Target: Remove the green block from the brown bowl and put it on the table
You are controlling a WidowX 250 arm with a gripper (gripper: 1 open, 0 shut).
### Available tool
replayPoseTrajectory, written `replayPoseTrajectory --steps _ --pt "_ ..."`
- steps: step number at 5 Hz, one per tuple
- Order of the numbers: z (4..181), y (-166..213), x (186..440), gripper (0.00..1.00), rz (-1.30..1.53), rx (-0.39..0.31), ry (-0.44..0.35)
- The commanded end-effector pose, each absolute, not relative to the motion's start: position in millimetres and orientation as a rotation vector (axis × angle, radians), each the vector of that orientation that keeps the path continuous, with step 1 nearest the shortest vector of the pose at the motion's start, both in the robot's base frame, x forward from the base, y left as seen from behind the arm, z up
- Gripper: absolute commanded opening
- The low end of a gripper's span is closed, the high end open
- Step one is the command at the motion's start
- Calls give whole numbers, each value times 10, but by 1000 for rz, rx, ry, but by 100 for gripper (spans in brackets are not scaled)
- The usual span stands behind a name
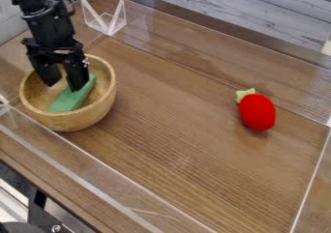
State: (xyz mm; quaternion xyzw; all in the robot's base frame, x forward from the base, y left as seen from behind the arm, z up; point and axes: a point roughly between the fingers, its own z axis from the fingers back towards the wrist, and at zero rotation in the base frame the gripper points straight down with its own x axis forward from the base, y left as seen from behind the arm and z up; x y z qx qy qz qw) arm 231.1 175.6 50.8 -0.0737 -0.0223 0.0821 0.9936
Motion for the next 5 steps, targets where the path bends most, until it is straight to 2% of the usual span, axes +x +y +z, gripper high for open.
replayPoseTrajectory --steps 1,5 --pt "618 1870 2372 100 176 -125 -84" --pt "614 1934 2404 100 179 -149 -76"
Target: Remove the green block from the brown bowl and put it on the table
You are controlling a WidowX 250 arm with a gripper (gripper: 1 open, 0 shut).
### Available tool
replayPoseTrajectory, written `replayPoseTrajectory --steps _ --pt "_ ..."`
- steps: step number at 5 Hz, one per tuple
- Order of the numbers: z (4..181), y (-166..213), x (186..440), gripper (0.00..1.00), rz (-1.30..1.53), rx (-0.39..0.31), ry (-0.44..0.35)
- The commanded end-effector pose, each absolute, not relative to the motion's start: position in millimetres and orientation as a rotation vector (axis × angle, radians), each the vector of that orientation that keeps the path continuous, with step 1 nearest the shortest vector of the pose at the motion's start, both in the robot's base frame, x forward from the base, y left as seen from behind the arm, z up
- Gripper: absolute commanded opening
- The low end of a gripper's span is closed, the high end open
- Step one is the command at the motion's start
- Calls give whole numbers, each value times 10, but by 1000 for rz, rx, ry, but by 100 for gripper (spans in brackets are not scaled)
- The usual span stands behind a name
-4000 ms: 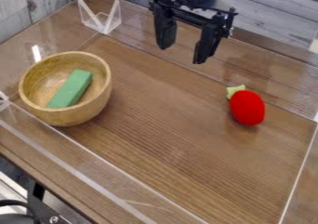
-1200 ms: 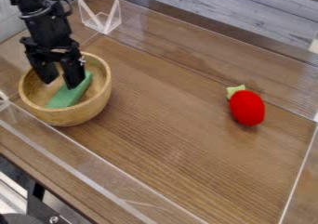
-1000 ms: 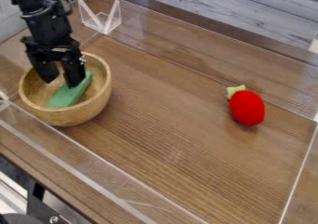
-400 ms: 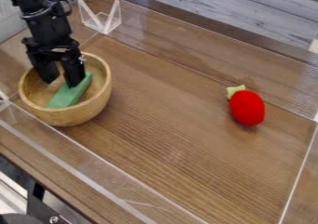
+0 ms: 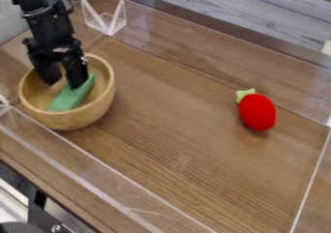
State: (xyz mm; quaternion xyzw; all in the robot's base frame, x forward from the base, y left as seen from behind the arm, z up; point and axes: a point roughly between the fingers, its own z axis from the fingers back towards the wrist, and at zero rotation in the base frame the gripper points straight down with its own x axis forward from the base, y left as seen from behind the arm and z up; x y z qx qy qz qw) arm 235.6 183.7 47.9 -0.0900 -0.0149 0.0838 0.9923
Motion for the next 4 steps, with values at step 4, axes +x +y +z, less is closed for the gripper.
replayPoseTrajectory --steps 4 --pt "1180 1829 2464 0 215 -184 -164"
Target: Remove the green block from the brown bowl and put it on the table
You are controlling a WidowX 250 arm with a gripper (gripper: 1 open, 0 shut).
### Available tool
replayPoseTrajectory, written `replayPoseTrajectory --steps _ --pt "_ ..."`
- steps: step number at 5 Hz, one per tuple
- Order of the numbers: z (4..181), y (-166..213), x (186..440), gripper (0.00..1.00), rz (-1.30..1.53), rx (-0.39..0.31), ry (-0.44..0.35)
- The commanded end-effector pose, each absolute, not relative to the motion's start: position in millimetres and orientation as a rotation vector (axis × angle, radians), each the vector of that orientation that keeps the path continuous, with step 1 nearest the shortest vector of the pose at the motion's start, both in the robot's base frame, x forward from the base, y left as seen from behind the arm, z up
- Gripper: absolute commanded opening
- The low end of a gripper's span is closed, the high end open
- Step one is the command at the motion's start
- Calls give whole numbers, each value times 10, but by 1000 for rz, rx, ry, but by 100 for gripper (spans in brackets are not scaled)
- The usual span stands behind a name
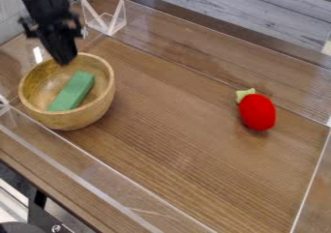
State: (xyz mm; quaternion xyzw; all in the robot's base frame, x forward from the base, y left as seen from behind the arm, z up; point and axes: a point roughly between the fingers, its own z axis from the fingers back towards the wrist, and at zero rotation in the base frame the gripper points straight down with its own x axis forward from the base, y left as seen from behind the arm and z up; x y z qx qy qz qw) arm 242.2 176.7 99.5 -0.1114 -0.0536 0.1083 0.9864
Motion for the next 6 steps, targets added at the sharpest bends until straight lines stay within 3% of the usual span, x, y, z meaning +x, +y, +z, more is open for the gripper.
replayPoseTrajectory --steps 1,2,3,4,5,6 --pt "1375 1734 2498 0 219 -206 -190" --pt "1492 1673 2489 0 219 -218 -199" --pt "1419 1628 2437 100 214 -215 -186" --pt "1330 1575 2380 100 209 -211 -170" --pt "1327 1538 2369 0 210 -209 -168" --pt "1317 1507 2364 0 211 -206 -164"
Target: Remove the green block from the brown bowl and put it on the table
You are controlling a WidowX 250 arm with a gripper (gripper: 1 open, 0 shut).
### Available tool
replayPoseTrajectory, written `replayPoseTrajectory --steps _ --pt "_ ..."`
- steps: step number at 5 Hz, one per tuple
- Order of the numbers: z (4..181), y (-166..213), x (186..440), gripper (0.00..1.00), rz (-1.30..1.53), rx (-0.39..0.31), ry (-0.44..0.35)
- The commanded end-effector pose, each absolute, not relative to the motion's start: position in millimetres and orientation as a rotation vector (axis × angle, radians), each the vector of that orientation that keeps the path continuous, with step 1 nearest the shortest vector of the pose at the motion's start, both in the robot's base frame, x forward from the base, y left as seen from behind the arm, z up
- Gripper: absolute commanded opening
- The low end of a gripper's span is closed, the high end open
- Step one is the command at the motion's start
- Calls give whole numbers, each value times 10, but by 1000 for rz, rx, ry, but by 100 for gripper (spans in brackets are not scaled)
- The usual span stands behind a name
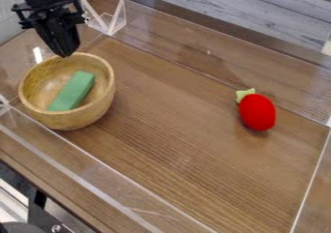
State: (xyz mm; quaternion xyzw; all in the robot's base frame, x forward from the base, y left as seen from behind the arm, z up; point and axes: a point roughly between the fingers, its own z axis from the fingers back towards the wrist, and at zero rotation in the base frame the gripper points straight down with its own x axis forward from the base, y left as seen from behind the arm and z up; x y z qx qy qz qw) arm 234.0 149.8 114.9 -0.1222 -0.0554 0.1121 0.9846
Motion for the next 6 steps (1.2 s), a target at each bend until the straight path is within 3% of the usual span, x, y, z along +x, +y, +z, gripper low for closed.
replayPoseTrajectory --steps 1,2,6 --pt "1424 1429 2376 0 210 -217 -176" --pt "1511 1351 2369 0 205 -227 -183" --pt "1519 1037 2246 0 167 -235 -162"
